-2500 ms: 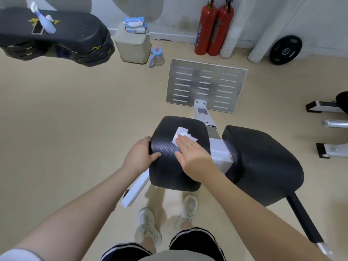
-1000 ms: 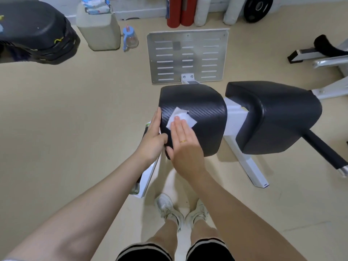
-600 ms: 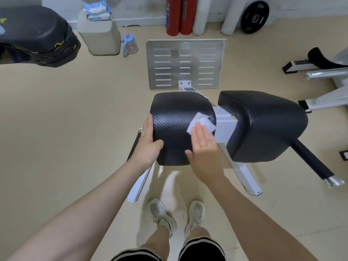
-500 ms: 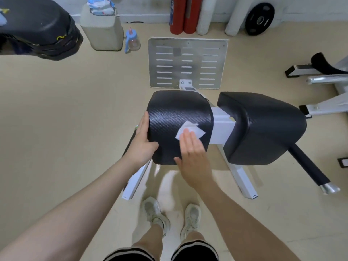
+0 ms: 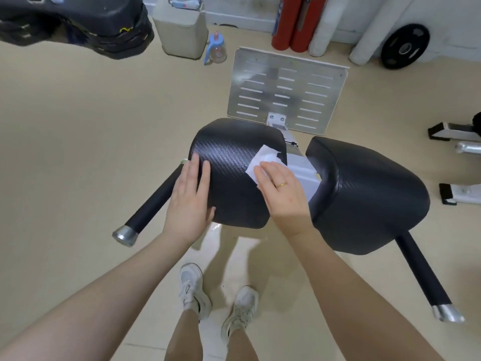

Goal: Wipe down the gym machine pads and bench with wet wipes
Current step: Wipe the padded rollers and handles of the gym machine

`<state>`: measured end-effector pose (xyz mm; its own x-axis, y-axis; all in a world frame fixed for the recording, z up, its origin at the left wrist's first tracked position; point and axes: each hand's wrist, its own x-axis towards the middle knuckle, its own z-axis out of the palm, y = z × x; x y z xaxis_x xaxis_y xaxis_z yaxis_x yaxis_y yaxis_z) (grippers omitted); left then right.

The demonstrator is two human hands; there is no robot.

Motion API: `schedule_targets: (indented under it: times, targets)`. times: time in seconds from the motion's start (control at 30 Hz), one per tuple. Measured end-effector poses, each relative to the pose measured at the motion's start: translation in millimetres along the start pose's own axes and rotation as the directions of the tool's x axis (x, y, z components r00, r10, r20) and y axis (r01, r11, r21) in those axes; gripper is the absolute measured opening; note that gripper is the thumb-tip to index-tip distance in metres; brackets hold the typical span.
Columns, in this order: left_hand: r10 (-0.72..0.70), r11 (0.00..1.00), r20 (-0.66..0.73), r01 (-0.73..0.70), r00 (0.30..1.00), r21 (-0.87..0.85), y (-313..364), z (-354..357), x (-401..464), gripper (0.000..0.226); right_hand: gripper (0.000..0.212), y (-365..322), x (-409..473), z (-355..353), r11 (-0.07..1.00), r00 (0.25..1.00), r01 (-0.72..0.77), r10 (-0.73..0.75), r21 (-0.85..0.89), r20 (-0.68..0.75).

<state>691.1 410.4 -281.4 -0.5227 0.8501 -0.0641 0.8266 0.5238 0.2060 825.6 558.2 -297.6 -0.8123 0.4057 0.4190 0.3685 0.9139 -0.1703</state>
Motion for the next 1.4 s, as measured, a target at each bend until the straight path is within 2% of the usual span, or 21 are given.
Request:
schedule_targets:
  times: [0.07,0.13,0.17,0.23,0.3,0.37,0.47,0.5,0.57,0.6,0.63,0.73,0.8,0.87,0.93,1.0,1.07,1.13,1.27,1.33,1.4]
  targets:
    - [-0.023,0.999,-0.043,0.025,0.999,0.047,2,8,0,0.105,0.023,3,13,-3,0.998,0.999,-0.012,0.010,0.065,0.032]
    - [-0.039,0.997,-0.069,0.044,0.997,0.070,5,14,0,0.112,0.015,3,20,-4,0.997,1.000,-0.019,0.019,0.080,-0.008]
    - [-0.040,0.996,-0.081,0.046,0.996,0.075,6,17,1,0.115,0.017,4,18,-1,0.996,1.000,-0.020,0.022,0.090,-0.017]
    - [-0.041,0.996,-0.094,0.048,0.995,0.081,6,22,1,0.119,0.034,1,9,1,0.989,0.999,-0.031,0.033,0.142,-0.015]
    - [-0.040,0.993,-0.095,0.050,0.995,0.106,6,25,2,0.123,0.025,-7,-10,3,0.986,0.997,-0.065,0.071,0.155,-0.033]
    - [-0.032,0.988,-0.110,0.048,0.993,0.146,4,27,3,0.125,0.032,-15,-29,8,0.996,0.996,-0.036,0.043,0.087,-0.079]
    - [-0.008,0.986,-0.149,0.032,0.989,0.161,2,30,5,0.126,0.042,-28,-42,14,0.994,0.996,-0.086,0.087,0.068,-0.015]
    - [0.001,0.987,-0.160,0.024,0.987,0.158,0,30,5,0.125,0.039,-31,-43,14,0.995,0.996,-0.093,0.093,0.046,-0.009]
    - [0.028,0.988,-0.178,0.000,0.984,0.156,-3,29,4,0.123,0.017,-30,-39,9,0.989,0.987,-0.145,0.143,0.032,0.070]
    - [0.045,0.988,-0.184,-0.016,0.982,0.156,-5,29,3,0.121,0.031,-24,-36,9,0.985,0.986,-0.157,0.153,0.065,0.065]
    - [0.061,0.987,-0.189,-0.031,0.980,0.157,-7,27,3,0.120,0.041,-20,-28,4,0.991,0.990,-0.133,0.131,0.028,0.057]
    - [0.110,0.983,-0.189,-0.078,0.976,0.168,-13,24,1,0.115,0.018,-17,-9,-9,0.938,0.935,-0.332,0.342,0.101,-0.094]
    - [0.144,0.976,-0.194,-0.106,0.970,0.192,-18,26,-2,0.114,0.015,-23,-8,-5,0.912,0.902,-0.380,0.403,0.155,-0.155]
    - [0.170,0.965,-0.194,-0.123,0.966,0.231,-25,35,-9,0.115,0.015,-35,-19,6,0.898,0.899,-0.393,0.420,0.197,-0.126]
    - [0.204,0.951,-0.199,-0.146,0.959,0.272,-33,47,-15,0.112,0.020,-48,-41,23,0.888,0.909,-0.407,0.417,0.214,-0.006]
    - [0.231,0.942,-0.221,-0.161,0.948,0.293,-40,58,-17,0.109,0.026,-62,-65,44,0.862,0.891,-0.454,0.441,0.227,0.106]
    - [0.263,0.935,-0.250,-0.181,0.932,0.306,-45,65,-14,0.104,0.028,-75,-83,62,0.833,0.864,-0.504,0.485,0.227,0.139]
    - [0.295,0.928,-0.285,-0.202,0.912,0.314,-48,69,-12,0.102,0.025,-86,-88,67,0.824,0.857,-0.513,0.509,0.242,0.082]
    - [0.294,0.937,-0.282,-0.217,0.913,0.274,-46,61,-11,0.107,0.021,-78,-73,57,0.900,0.895,-0.406,0.427,0.157,-0.131]
    - [0.288,0.943,-0.251,-0.228,0.924,0.243,-43,55,-12,0.110,0.013,-69,-57,48,0.908,0.882,-0.404,0.418,0.108,-0.219]
    - [0.294,0.943,-0.236,-0.240,0.926,0.232,-42,50,-13,0.108,0.019,-62,-38,37,0.901,0.855,-0.422,0.433,0.102,-0.287]
